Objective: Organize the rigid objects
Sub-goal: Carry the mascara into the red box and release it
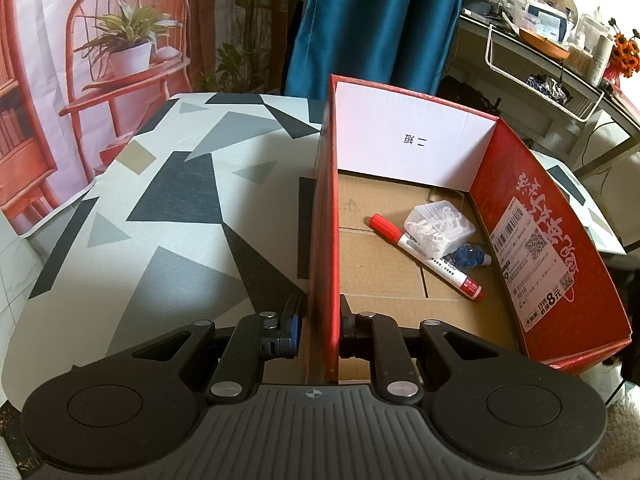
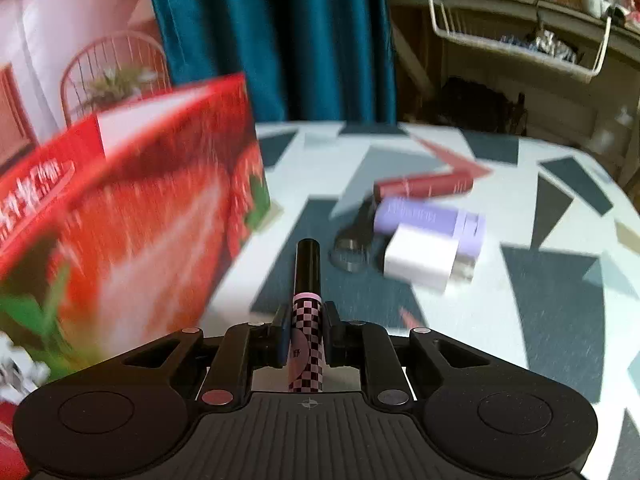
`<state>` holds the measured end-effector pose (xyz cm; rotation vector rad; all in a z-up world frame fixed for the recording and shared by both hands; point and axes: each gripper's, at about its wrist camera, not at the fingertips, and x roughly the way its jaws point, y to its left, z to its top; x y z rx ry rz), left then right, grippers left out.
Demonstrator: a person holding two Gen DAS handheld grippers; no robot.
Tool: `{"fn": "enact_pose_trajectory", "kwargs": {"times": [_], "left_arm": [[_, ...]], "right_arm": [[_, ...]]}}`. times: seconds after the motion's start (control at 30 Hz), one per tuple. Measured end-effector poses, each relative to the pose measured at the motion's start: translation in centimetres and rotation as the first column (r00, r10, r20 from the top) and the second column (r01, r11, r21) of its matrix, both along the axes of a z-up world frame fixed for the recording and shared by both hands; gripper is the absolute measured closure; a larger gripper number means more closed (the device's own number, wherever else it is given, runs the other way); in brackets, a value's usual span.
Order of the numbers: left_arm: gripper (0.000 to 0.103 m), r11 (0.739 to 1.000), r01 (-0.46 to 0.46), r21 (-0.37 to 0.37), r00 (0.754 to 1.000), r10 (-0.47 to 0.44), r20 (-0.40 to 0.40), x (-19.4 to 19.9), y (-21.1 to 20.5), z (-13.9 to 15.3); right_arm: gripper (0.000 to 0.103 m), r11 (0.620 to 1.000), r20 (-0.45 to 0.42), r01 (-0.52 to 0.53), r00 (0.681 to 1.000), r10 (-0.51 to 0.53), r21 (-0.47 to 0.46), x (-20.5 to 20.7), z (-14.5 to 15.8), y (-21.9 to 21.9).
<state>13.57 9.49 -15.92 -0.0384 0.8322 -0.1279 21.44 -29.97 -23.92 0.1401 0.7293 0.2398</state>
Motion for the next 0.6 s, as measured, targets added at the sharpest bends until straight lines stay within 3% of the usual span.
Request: {"fn": "enact_pose_trajectory", "kwargs": {"times": [0.33, 0.6], "left_arm": [[0.085, 1.0, 0.002, -0.006, 1.0, -0.002, -0.003, 0.1, 0.0, -0.2], [0.085, 1.0, 0.005, -0.004, 1.0, -0.005, -0.003, 0.1, 0.0, -0.2]], "right_arm": [[0.088, 1.0, 0.178, 0.001, 0.984, -0.002, 0.009, 1.2, 6.4, -0.4], [0.088, 0.99, 0.282, -0.14, 0.948, 0.144, -0.035, 1.9, 10.4, 3.6]]}}
